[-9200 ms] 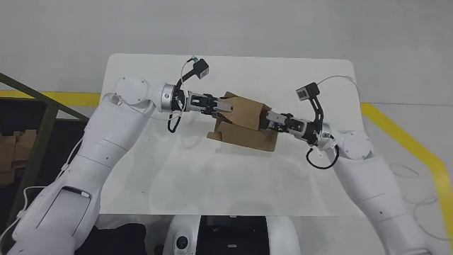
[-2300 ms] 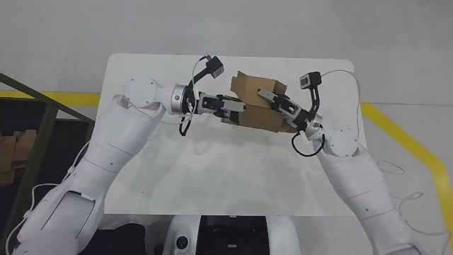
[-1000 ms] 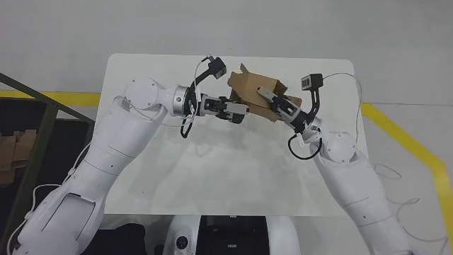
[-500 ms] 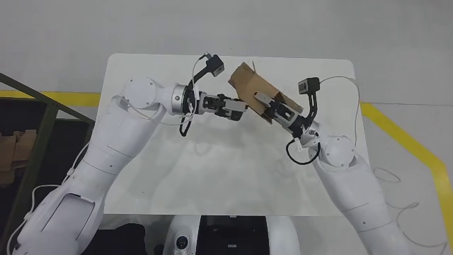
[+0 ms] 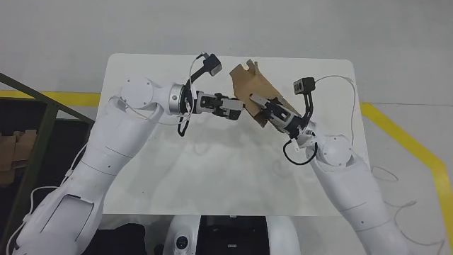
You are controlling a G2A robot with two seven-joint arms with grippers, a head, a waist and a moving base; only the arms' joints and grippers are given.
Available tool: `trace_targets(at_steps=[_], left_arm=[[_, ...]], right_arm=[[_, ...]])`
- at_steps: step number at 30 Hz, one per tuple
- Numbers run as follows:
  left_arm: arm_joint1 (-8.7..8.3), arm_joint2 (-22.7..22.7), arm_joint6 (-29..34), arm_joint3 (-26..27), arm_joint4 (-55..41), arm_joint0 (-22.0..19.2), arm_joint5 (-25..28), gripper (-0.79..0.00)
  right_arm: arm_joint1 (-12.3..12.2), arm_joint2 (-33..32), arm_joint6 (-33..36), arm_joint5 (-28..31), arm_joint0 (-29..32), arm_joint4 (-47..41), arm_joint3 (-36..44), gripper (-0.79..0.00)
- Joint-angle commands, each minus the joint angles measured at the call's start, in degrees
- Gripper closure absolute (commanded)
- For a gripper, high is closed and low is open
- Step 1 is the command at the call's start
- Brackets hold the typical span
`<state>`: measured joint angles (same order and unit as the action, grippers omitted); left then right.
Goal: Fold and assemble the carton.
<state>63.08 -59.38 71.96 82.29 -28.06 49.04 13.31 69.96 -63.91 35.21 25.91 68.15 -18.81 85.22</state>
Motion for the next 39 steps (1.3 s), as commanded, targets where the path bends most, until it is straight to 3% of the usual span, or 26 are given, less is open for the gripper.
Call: trace_targets(at_steps=[1, 5, 11, 19, 22, 28, 32, 39], left_arm=[[-0.02, -0.11, 0.15, -0.16, -0.01, -0.01, 0.03, -0.785], [-0.32, -1.47, 0.61, -0.76, -0.51, 0.20, 0.14, -0.785], [-1.16, -4.92, 0.93, -1.69, -1.04, 1.65, 0.00, -0.785], [-2.58, -10.78, -0.47, -2.08, 0.01, 5.01, 1.67, -0.785], [-2.90, -11.99, -1.72, -1.57, 2.34, 6.26, 5.45, -0.785], [-3.00, -12.61, -6.38, -1.87, 8.16, 8.44, 18.14, -0.785], [-3.05, -12.10, -6.30, -3.28, 11.35, 7.99, 25.31, -0.785], [-3.79, -12.51, -15.89, -2.43, 25.31, 7.47, 34.90, -0.785]], right_arm=[[-0.01, -0.49, -0.12, 0.24, -0.08, -0.58, -0.61, 0.000], [-0.26, -2.03, 2.14, 0.46, -0.24, -2.44, -2.06, 0.000], [-1.10, -3.91, 15.40, 1.46, -2.02, -5.99, -6.16, 0.000], [-2.02, -5.27, 25.64, 1.32, -3.98, -6.11, -9.79, 0.000], [-2.25, -5.52, 29.09, 0.39, -4.76, -7.68, -10.48, 0.000], [-2.69, -5.53, 37.06, -2.94, -7.48, -10.08, -12.50, 0.000], [-2.98, -5.85, 40.77, -4.58, -9.16, -11.25, -13.55, 0.000], [-3.24, -6.02, 43.45, -6.94, -11.82, -12.47, -15.74, 0.000]])
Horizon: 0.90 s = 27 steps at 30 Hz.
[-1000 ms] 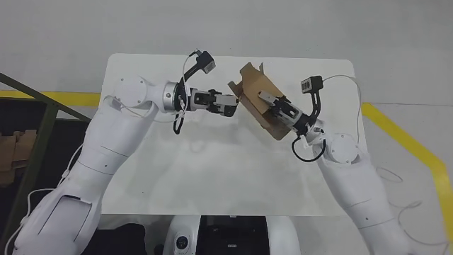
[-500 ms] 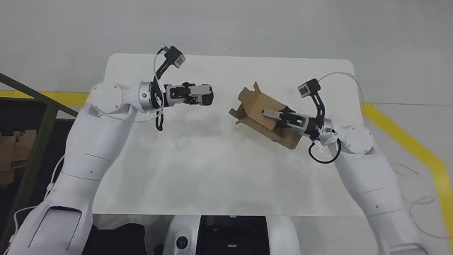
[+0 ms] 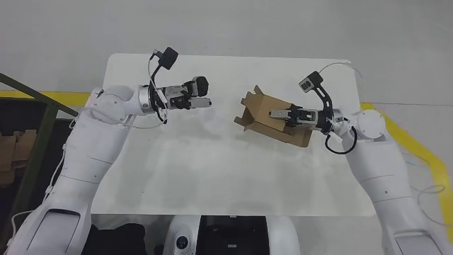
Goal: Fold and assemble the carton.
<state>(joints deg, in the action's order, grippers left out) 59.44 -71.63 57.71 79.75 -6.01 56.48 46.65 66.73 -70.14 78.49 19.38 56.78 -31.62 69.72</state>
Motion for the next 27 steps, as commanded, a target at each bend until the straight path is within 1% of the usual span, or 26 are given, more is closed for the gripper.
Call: trace_targets(at_steps=[1, 15, 17, 18, 19, 20, 22, 24, 27], left_arm=[[-0.15, -0.25, -1.64, 0.11, 3.27, 0.03, 1.56, -0.785], [-0.16, -0.29, -1.92, 0.20, 3.56, 0.10, 1.41, -0.785], [-0.20, -0.39, -3.90, 1.18, 8.01, 0.56, 2.00, -0.785], [-0.20, -1.15, -6.32, 2.12, 10.95, 0.37, 5.45, -0.785], [-0.25, -2.31, -9.35, 2.49, 17.30, 0.43, 9.27, -0.785], [-0.11, -3.00, -12.79, 1.85, 22.62, 1.09, 11.35, -0.785], [0.41, -2.86, -19.95, 1.47, 29.58, 1.80, 11.35, -0.785], [0.72, -2.46, -26.14, 0.57, 37.54, 1.63, 11.35, -0.785], [0.81, 0.15, -34.21, -0.55, 46.31, 1.11, 11.35, -0.785]], right_arm=[[-0.04, 0.22, -0.37, -0.48, -0.90, 0.98, -0.47, 0.000], [-0.04, 0.21, -1.01, -0.45, -1.12, 1.30, -0.63, 0.000], [-0.04, 0.21, -1.01, -0.45, -1.12, 1.30, -0.63, 0.000], [-0.04, 0.21, -1.01, -0.45, -1.12, 1.30, -0.63, 0.000], [-0.04, 0.21, -1.01, -0.45, -1.12, 1.30, -0.63, 0.000], [-0.04, 0.21, -1.01, -0.45, -1.12, 1.30, -0.63, 0.000], [-0.04, 0.21, -1.01, -0.45, -1.12, 1.30, -0.63, 0.000], [-0.04, 0.21, -1.01, -0.45, -1.12, 1.30, -0.63, 0.000], [-0.04, 0.21, -1.01, -0.45, -1.12, 1.30, -0.63, 0.000]])
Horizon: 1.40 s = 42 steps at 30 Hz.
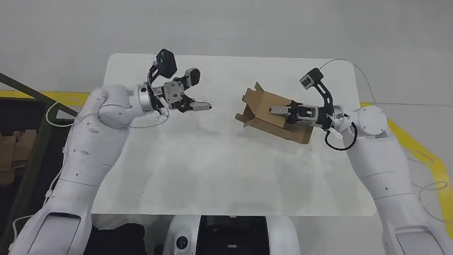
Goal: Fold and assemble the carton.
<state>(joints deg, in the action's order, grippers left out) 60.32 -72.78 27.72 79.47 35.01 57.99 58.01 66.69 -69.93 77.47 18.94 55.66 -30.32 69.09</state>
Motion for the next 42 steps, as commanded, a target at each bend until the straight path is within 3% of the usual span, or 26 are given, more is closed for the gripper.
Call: trace_targets(at_steps=[1, 7, 17, 31, 38, 42], left_arm=[[-0.23, 2.32, -6.67, -0.19, 8.17, -0.71, -0.01, -0.785], [-2.70, 8.32, -23.39, -1.04, 24.95, -2.53, -0.01, -0.785], [-9.12, 22.80, -45.27, -5.38, 38.98, -9.59, -0.01, -0.785], [-9.12, 22.80, -45.27, -5.38, 38.98, -9.59, -0.01, -0.785], [-9.01, 23.27, -40.76, -5.06, 40.53, -8.29, -0.01, -0.785], [-9.20, 26.13, -42.00, -4.18, 43.34, -8.25, -0.01, -0.785]], right_arm=[[0.00, 0.00, 0.00, 0.00, 0.00, 0.00, 0.00, 0.000], [0.00, 0.00, 0.00, 0.00, 0.00, 0.00, 0.00, 0.000], [0.00, 0.00, 0.00, 0.00, 0.00, 0.00, 0.00, 0.000], [0.00, 0.00, 0.00, 0.00, 0.00, 0.00, 0.00, 0.000], [-0.01, 0.34, -1.18, -0.60, 0.51, 0.52, 1.01, 0.000], [0.16, 0.98, 2.68, 1.03, -0.43, -2.91, -1.11, 0.000]])
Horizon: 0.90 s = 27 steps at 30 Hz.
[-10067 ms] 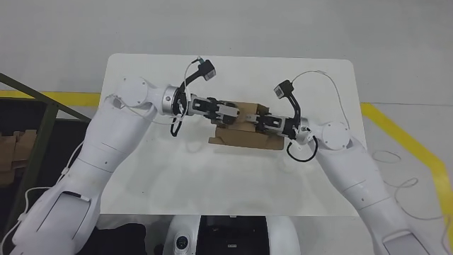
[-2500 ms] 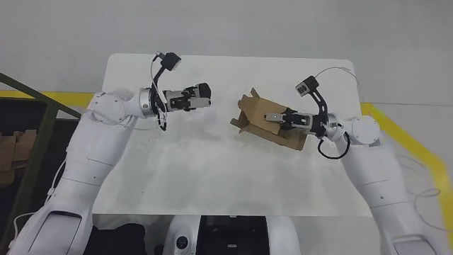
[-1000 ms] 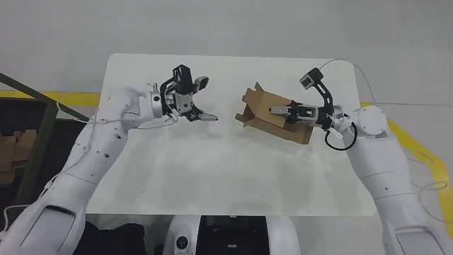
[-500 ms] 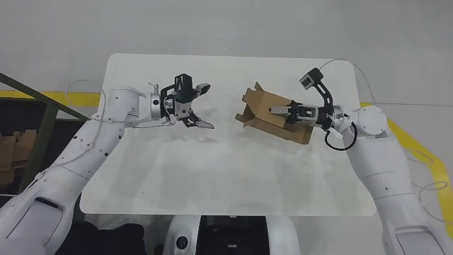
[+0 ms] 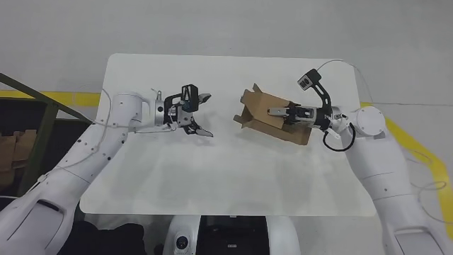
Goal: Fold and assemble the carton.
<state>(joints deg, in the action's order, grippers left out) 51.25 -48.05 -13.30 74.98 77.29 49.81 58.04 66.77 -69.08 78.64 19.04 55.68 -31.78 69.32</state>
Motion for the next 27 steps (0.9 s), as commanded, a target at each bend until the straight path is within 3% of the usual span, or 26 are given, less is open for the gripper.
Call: trace_targets(at_steps=[1, 7, 18, 27], left_arm=[[-0.26, 2.09, -2.23, -0.04, 1.17, -0.26, -0.04, -0.785], [-0.56, 8.25, -9.55, -0.64, 2.78, -2.52, -0.04, -0.785], [-0.20, 18.11, -22.49, -1.87, 6.57, -7.79, -0.04, -0.785], [1.40, 22.57, -26.98, -4.47, 5.01, -11.31, -0.04, -0.785]], right_arm=[[0.14, 0.39, 1.82, 1.40, -0.97, -1.49, -2.68, 0.000], [0.98, 3.04, 3.62, 2.97, -3.81, -3.57, -7.68, 0.000], [1.43, 4.27, 2.86, 3.74, -5.50, -4.85, -9.65, 0.000], [1.28, 4.56, 2.65, 3.94, -4.53, -5.48, -7.04, 0.000]])
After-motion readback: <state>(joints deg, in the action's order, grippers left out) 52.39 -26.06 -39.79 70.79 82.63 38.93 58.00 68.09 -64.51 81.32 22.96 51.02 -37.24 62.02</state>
